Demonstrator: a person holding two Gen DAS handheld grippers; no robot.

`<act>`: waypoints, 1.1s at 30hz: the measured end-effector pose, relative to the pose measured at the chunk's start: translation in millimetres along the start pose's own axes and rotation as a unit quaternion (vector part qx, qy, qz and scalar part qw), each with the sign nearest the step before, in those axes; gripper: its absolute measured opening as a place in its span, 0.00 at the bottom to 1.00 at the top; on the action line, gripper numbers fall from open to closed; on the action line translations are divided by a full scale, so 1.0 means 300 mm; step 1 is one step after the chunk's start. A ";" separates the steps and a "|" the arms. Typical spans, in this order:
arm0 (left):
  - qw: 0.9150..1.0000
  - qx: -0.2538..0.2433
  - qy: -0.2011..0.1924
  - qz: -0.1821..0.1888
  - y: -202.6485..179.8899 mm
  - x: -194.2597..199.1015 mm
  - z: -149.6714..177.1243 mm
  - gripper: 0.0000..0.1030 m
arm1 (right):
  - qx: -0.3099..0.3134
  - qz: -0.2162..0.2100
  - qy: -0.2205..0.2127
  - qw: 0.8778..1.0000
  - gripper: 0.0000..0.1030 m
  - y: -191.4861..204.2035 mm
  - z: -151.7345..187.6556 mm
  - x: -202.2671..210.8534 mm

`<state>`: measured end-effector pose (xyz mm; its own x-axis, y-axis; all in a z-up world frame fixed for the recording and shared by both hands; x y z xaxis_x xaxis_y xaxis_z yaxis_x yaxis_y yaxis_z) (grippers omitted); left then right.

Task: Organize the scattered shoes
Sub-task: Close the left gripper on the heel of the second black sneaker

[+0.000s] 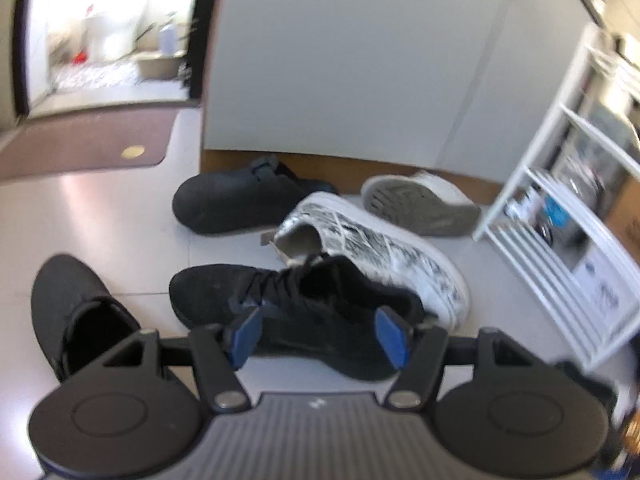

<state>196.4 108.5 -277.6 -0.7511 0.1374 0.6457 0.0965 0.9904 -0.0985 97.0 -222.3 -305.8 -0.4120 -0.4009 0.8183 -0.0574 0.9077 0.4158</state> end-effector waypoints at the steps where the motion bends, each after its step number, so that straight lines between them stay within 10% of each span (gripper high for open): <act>1: 1.000 0.006 0.001 -0.002 0.006 -0.007 -0.003 0.65 | -0.004 0.002 0.002 1.000 0.60 -0.005 0.001 -0.003; 23: 0.992 0.120 0.024 -0.029 0.079 -0.235 0.051 0.64 | 0.007 -0.004 0.006 1.000 0.60 0.027 0.013 -0.013; 33: 0.992 0.121 0.041 0.022 0.063 -0.254 0.062 0.25 | 0.017 -0.013 0.010 1.000 0.60 0.046 0.025 -0.018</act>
<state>243.2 116.6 -342.8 -0.6925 0.1902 0.6959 -0.0388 0.9534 -0.2993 91.5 -206.8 -307.5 -0.3916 -0.4273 0.8149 -0.0988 0.9001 0.4244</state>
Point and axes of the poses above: each gripper's, at about its wrist camera, not at the fingertips, and x roughly against the way its jaws point, y to its left, z to its underside, the point moved 5 cm from there along -x, roughly the way its jaws point, and after that the axes turned 14 degrees about -x, right-handed, at the moved point
